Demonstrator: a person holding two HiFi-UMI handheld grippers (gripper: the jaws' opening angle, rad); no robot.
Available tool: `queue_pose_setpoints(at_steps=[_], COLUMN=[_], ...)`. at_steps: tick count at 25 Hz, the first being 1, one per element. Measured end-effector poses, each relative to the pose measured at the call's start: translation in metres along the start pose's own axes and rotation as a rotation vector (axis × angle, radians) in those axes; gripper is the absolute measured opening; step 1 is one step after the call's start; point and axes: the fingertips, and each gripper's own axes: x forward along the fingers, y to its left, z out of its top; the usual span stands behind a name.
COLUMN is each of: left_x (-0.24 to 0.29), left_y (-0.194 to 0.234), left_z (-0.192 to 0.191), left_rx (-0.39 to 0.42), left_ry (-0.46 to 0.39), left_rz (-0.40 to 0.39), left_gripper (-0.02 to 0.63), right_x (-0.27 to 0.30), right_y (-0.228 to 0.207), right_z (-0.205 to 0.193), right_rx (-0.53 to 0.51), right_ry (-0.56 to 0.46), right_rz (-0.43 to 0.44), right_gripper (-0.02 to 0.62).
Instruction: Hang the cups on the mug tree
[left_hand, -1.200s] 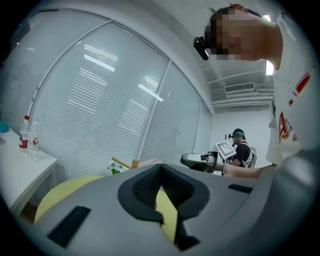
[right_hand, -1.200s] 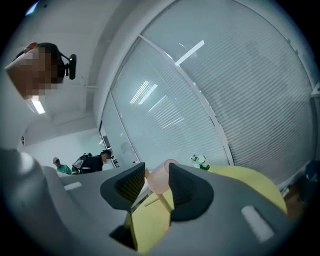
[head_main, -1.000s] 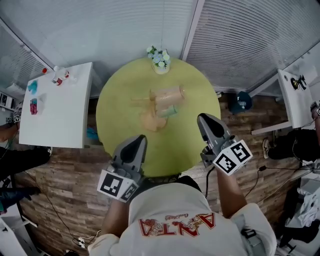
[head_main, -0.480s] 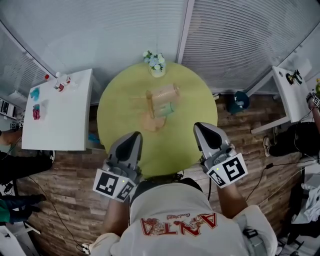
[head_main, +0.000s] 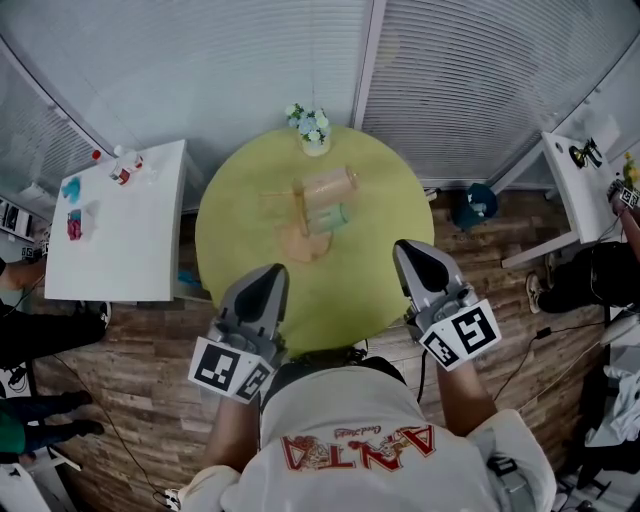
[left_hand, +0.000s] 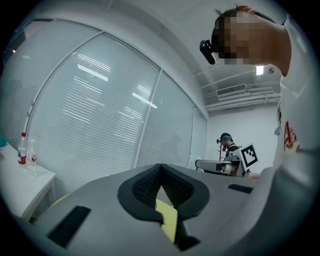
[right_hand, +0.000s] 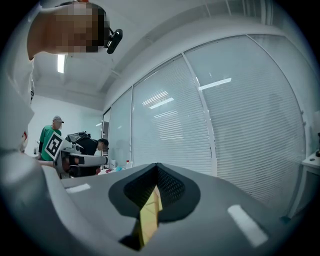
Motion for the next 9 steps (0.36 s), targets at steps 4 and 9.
queue_pose_setpoints(at_steps=[4, 9], left_x=[0.0005, -0.0024], left_y=[-0.0018, -0.0022], left_z=[-0.0001, -0.0003], left_rx=[0.004, 0.004], left_ry=[0.000, -0.004], left_rz=[-0.007, -0.003], left_gripper=[0.009, 0.009], right_x=[0.0018, 0.0014], right_y=[0.0003, 0.0028], right_z=[-0.0023, -0.0030], right_rx=[0.003, 0.008], right_ry=[0.008, 0.006], right_rz=[0.003, 0.010], right_gripper=[0.000, 0.000])
